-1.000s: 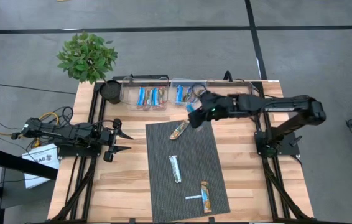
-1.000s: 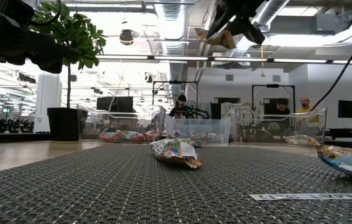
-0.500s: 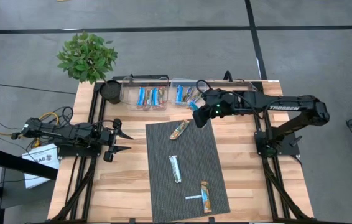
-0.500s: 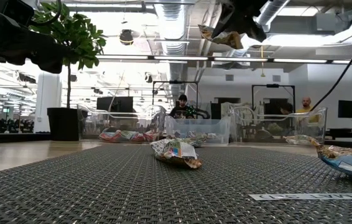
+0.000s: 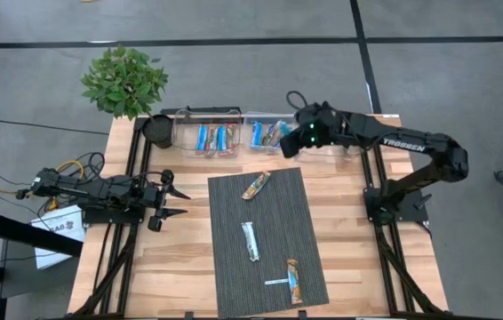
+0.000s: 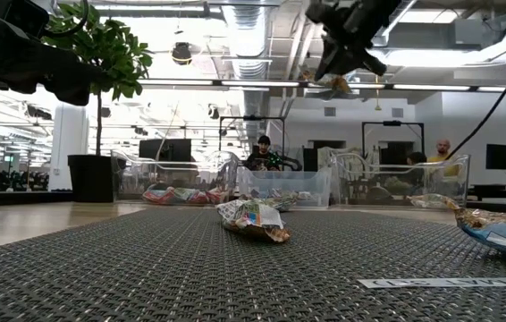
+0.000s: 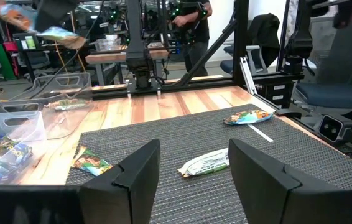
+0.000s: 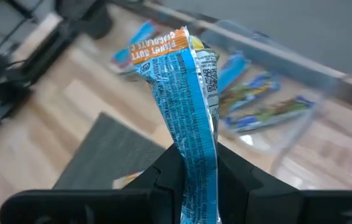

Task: Pick and place Granola Bars by type
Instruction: Put the orange granola bar into the right transparent bin

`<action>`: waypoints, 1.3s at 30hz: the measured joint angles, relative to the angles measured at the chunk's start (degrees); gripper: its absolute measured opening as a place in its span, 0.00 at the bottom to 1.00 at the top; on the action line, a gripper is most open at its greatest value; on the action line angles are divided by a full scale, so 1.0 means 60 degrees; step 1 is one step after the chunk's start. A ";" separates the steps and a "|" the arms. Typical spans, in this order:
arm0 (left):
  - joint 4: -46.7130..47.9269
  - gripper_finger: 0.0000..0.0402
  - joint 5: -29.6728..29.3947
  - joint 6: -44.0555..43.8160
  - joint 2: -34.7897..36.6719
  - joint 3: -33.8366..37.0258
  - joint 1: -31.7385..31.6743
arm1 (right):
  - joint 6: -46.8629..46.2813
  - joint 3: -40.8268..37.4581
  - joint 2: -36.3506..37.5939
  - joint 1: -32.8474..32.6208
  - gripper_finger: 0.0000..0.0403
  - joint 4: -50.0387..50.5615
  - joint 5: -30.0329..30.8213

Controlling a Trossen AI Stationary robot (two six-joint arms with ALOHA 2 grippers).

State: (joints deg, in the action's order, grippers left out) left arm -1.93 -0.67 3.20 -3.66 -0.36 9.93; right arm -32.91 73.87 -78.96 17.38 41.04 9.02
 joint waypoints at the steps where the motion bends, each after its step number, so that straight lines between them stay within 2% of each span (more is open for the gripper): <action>1: 0.0000 0.46 0.0003 0.0000 0.0000 -0.0003 0.0000 | 0.0004 0.0000 0.0000 0.0178 0.15 0.0109 0.0003; 13: 0.0000 0.46 0.0000 0.0000 0.0002 -0.0001 0.0000 | -0.0006 -0.0011 0.0438 0.2370 0.15 0.1921 0.0072; 18: 0.0004 0.46 0.0004 0.0000 0.0004 0.0000 0.0000 | -0.0172 -0.0004 0.0738 0.3030 0.15 0.2840 0.0399; 31: 0.0001 0.46 0.0004 0.0000 0.0003 -0.0002 0.0000 | -0.0531 0.0000 0.1326 0.4218 0.15 0.5425 0.1006; 39: 0.0000 0.46 0.0004 0.0000 0.0002 -0.0004 0.0000 | -0.0524 -0.0001 0.1204 0.4801 0.15 0.5681 0.1374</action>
State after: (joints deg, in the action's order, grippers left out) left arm -1.93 -0.64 3.20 -3.65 -0.38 9.93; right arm -36.05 73.86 -71.73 46.19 75.13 17.27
